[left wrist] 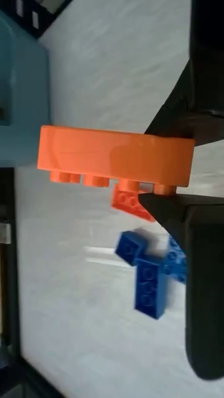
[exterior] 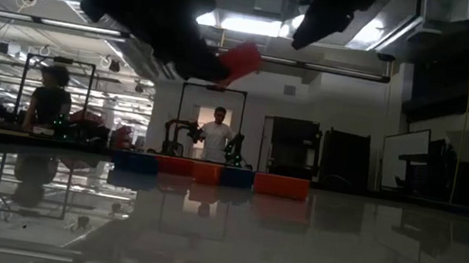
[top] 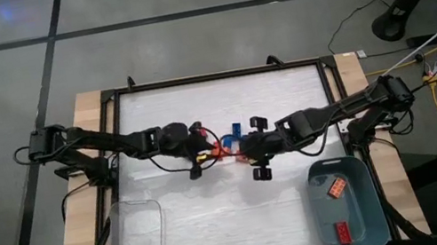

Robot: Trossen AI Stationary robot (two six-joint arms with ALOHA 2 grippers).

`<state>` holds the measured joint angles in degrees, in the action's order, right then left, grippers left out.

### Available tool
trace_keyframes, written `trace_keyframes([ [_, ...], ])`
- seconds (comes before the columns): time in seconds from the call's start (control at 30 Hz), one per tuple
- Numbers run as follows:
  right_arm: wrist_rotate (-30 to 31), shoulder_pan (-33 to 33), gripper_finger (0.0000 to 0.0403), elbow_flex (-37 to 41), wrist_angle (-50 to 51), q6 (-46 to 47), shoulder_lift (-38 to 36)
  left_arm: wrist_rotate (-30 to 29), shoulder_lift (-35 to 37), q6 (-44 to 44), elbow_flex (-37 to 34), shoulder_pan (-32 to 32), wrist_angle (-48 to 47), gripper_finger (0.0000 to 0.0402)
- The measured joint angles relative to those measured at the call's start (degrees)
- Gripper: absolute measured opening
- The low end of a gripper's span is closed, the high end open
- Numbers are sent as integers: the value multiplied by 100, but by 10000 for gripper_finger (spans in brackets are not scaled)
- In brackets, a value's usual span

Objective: Sort blocks by size
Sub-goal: Put the large orange game piece into the blue bin

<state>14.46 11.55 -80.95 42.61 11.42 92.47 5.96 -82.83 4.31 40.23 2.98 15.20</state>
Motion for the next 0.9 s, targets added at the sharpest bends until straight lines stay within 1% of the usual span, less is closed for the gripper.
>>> trace_keyframes([
  [0.13, -123, -91, 140, 0, -359, -363, 0, 0, 0, 18, 0, -30, 248, 85],
  [0.3, -525, -277, 140, 0, -477, -388, 0, 0, 0, 55, 0, -113, 376, 80],
  [0.5, -632, -415, 140, 0, -651, -423, 152, -11, 0, 64, -7, -194, 460, 84],
  [0.7, -715, -400, 140, 0, -790, -477, 357, 14, -32, 122, -26, -199, 444, 81],
  [0.9, -761, -406, 140, 0, -775, -466, 380, 2, -42, 265, -27, -201, 383, 83],
])
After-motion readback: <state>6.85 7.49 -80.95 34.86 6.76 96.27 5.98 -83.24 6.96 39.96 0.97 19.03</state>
